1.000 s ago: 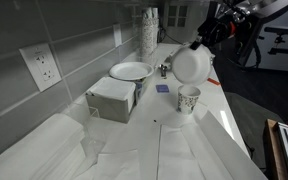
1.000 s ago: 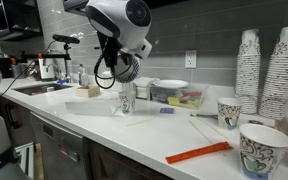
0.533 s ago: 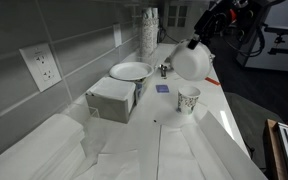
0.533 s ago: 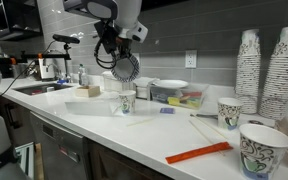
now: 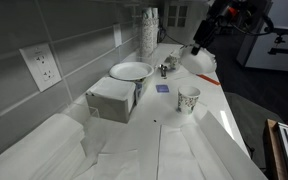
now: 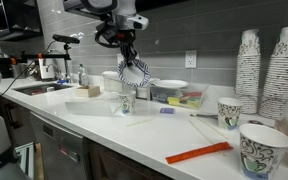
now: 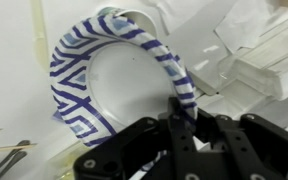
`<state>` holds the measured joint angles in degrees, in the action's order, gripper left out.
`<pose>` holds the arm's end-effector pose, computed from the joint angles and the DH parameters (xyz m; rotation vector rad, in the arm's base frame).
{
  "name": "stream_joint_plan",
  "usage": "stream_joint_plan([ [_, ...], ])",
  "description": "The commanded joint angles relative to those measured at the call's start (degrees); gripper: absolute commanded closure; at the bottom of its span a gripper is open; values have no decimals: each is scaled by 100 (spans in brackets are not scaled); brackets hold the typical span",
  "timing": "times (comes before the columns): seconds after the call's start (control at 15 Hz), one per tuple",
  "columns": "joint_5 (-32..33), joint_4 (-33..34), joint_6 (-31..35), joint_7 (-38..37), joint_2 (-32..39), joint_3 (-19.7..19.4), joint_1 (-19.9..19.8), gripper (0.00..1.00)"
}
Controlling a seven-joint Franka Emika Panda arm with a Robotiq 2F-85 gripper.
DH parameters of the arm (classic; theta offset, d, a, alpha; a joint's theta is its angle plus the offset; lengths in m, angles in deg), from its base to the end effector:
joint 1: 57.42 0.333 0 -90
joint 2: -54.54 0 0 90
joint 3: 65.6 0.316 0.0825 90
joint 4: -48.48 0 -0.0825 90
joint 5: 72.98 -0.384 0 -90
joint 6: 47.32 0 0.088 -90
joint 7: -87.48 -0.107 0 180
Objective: Place the coffee beans from the bowl in the coffee cup on the left.
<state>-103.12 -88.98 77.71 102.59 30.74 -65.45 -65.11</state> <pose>0.4408 -0.0395 0.4939 -2.6997 0.1780 -0.3859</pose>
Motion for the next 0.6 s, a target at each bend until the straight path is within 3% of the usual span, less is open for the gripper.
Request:
stream_joint_plan([
  [0.0,1344,-3,404,-699,195,-61,-40,98],
  [0.53,4314,62,697,-2354,1287,-126,-531,98],
])
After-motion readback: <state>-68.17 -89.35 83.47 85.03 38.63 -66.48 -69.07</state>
